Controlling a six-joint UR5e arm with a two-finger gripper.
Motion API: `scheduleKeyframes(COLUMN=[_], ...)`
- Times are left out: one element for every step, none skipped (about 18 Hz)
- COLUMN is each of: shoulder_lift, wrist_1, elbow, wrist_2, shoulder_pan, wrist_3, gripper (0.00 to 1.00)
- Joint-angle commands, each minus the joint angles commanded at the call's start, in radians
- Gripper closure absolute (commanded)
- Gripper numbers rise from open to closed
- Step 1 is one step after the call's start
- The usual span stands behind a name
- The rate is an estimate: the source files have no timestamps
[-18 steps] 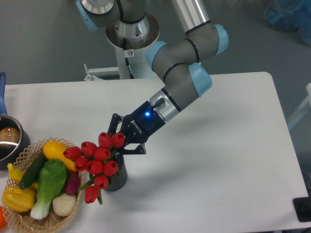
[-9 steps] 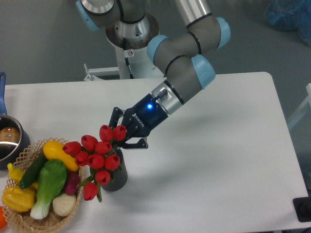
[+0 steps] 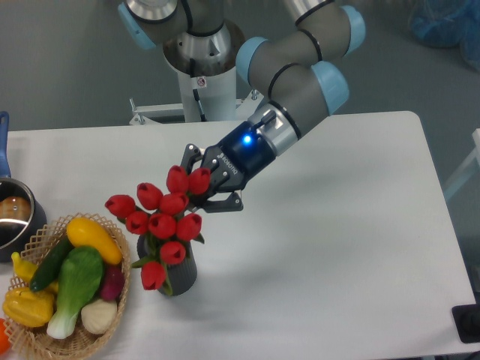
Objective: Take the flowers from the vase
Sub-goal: 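Lift the gripped tulip bunch up out of the grey vase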
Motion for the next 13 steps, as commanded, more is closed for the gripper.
scheduleKeyframes(shoulder_lift=[0.000,0.000,0.002,0.005,0.005,0.005,0.005,0.003,0.005,0.005,0.006,0.008,0.012], wrist_1=[0.000,0.000,0.000,0.000,-0.002,-0.002,-0.002,-0.002,-0.002,-0.002,-0.002,-0.002,-0.002], elbow=[0.002,0.002,0.003,0.008,0.011,0.014,0.018,0.021,0.025,0.025,0.026,0.029,0.032], wrist_2=[-0.005,-0.009,-0.011,-0.018,-0.032,-0.044,-0.054,-0.055,-0.055,-0.058,-0.066,-0.077,-0.084], shoulder_pan=[0.002,0.002,0.005,0.009,0.012,0.015,0.017,0.018,0.020,0.024,0.025,0.031,0.038], wrist_3=[-0.002,-0.002,-0.002,-0.002,-0.002,-0.002,-0.002,-0.002,-0.002,-0.003,-0.003,-0.003,-0.003], gripper=[1.00,1.00,1.00,1.00,1.00,1.00,1.00,1.00,1.00,1.00,1.00,1.00,1.00])
